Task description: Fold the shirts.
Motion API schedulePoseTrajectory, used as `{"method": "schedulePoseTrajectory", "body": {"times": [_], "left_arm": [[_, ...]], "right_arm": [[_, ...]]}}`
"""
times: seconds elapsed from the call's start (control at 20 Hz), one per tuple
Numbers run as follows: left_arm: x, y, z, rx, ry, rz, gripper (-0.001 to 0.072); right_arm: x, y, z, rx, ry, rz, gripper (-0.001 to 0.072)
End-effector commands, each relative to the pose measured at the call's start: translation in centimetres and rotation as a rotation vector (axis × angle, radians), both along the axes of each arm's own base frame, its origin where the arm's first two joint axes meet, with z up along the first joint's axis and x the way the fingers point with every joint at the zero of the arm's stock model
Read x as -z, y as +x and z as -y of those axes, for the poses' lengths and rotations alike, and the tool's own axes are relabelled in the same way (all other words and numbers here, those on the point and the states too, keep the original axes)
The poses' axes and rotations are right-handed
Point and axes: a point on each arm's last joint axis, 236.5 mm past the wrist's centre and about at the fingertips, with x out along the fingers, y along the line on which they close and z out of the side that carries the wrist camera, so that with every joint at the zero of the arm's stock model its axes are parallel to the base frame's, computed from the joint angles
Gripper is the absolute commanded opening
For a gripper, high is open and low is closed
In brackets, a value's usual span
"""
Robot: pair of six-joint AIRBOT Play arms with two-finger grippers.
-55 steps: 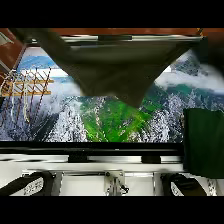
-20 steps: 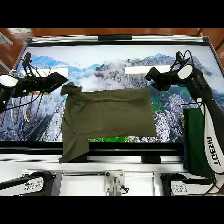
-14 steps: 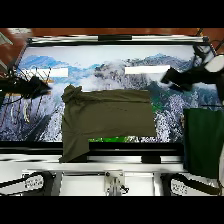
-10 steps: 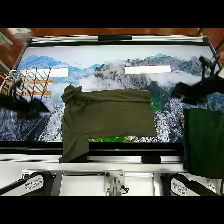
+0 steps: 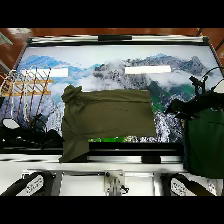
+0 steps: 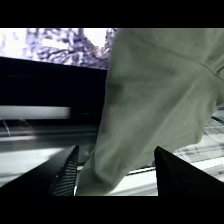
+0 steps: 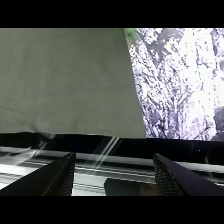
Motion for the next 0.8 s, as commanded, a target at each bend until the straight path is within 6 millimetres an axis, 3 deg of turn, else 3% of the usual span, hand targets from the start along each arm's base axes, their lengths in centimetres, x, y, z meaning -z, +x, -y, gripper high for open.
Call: {"method": "schedulePoseTrajectory", "body": {"times": [0.0,0.15,0.2,0.3,0.4,0.6,0.75], "left_arm": [[1.9,0.4,1.2,0.008,0.013,0.022,0.0533],[3.2,0.9,2.7,0.008,-0.012,0.002,0.0533],[3.6,0.9,3.0,0.008,-0.015,-0.008,0.0495],[3.8,0.7,3.0,0.011,-0.019,-0.019,0.006],[3.4,0.8,3.1,0.044,-0.023,0.002,0.0028],[2.2,2.2,3.0,0.078,-0.025,0.052,0.0028],[1.1,3.6,2.8,0.089,-0.02,0.097,0.0028]], "right_arm": [[0.3,0.0,-0.9,-0.021,0.045,-0.005,0.0594],[1.1,0.3,-1.8,-0.024,0.096,-0.032,0.0594],[1.5,0.3,-1.8,-0.029,0.097,-0.043,0.0594],[2.7,0.0,-1.2,-0.033,0.074,-0.077,0.0594],[5.0,-1.4,-0.3,-0.036,0.047,-0.163,0.0594],[9.8,-4.5,-1.9,-0.007,0.127,-0.315,0.0594],[12.3,-4.4,-2.1,0.048,0.118,-0.331,0.0594]]}}
